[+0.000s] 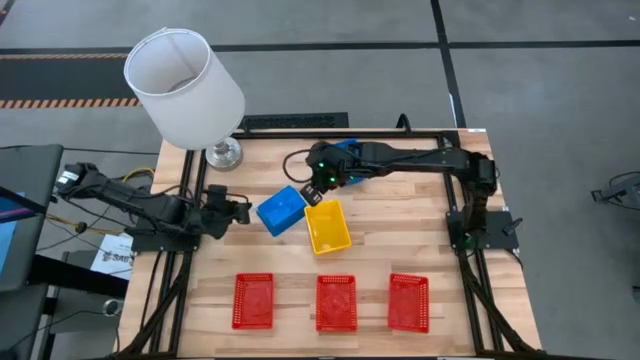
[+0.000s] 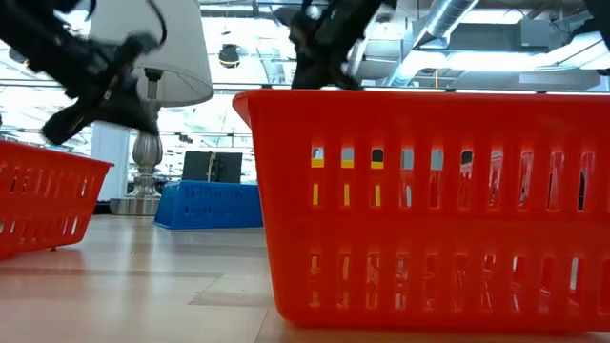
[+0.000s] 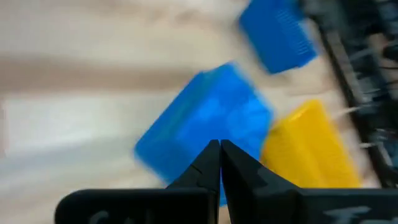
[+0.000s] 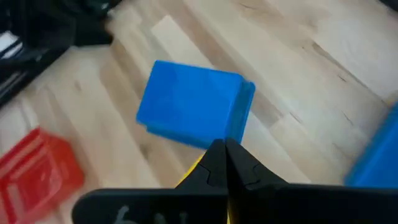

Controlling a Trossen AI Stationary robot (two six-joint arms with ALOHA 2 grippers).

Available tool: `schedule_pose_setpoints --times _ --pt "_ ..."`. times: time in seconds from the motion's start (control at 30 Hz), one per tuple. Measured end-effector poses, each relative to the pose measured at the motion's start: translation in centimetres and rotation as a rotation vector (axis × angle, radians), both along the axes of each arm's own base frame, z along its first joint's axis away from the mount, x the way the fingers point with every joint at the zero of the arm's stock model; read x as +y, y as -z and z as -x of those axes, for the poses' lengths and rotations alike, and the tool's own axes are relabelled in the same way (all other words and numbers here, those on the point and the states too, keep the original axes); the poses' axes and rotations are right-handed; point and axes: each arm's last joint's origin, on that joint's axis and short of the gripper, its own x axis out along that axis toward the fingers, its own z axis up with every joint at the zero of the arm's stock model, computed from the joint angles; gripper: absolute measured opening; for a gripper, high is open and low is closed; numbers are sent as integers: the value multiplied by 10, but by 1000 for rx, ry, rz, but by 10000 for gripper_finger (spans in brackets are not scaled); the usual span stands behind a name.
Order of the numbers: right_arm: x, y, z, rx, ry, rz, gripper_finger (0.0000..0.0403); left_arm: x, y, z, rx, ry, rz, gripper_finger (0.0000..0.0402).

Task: Stack baskets by color
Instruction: Stack the left blue bin on the blue bin

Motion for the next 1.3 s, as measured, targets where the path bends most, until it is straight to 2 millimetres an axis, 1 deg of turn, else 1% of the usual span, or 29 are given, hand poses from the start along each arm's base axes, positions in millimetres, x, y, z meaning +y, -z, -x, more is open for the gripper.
schedule_pose_setpoints --times 0.07,0.13,0.23,0.3,0.47,0.53,0.67,0.8,1.07,1.3 --pt "-9 17 -3 55 19 -14 2 2 5 1 -9 -8 89 0" --pt "-15 33 -10 79 8 -25 2 1 9 -1 -47 9 145 0" --pt "-18 60 -21 114 -27 -75 2 1 13 -6 -59 5 200 0" --pt "-19 75 -27 141 -30 -93 2 0 17 -6 -32 -9 233 0" --pt "-24 93 -39 155 -35 -99 2 -2 28 -10 22 -55 330 0" --pt "-26 101 -41 185 -40 -101 2 -2 32 -13 43 -75 351 0" --pt "-27 108 -50 185 -61 -111 2 2 38 -21 50 -105 350 0" --pt "-26 106 -51 179 -86 -111 1 11 45 -28 74 -146 356 0" --pt "-26 106 -51 186 -94 -107 1 27 62 -41 156 -134 396 0" --pt "-26 106 -52 169 -129 -102 1 36 61 -46 116 -152 355 0"
